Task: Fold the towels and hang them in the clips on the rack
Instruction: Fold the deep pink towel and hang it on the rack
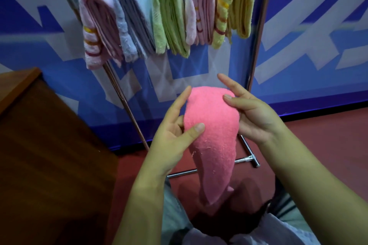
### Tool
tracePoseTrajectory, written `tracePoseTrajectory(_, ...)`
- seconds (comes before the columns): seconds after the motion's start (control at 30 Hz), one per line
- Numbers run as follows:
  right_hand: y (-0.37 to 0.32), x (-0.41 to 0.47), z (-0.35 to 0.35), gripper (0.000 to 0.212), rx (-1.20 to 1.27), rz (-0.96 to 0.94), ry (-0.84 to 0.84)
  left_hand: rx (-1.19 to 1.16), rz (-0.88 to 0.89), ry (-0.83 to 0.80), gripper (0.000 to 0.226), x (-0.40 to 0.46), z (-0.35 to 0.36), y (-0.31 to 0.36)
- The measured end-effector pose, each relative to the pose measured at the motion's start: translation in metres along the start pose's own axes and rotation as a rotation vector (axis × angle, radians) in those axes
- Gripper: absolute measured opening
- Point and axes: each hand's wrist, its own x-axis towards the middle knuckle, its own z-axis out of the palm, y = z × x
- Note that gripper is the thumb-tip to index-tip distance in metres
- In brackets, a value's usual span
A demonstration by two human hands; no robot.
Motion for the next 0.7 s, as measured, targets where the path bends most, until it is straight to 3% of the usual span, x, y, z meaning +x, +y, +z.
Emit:
tracePoseTrajectory(0.13,0.004,-0.003,0.005,0.08,0.165,0.019,-0.011,-0.031,0.067,0.081,0.045,0.006,0.003,0.013)
tracePoseTrajectory(0.27,0.007,-0.021,0.013,0.089,-0.152,0.013,-0.121,-0.022,0.051,0.152,0.033,0.01,0.003,0.02)
tracePoseTrajectory(0.47,0.01,-0.035,0.027,0.073,-0.701,-0.326,-0.091,0.019,0.031,0.172,0.04,0.011,0.007,0.028)
tracePoseTrajectory(0.7,-0.003,-0.028,0.048,0.04,-0.652,-0.431,-0.047,-0.043,0.091,0.131,0.047,0.014,0.004,0.043)
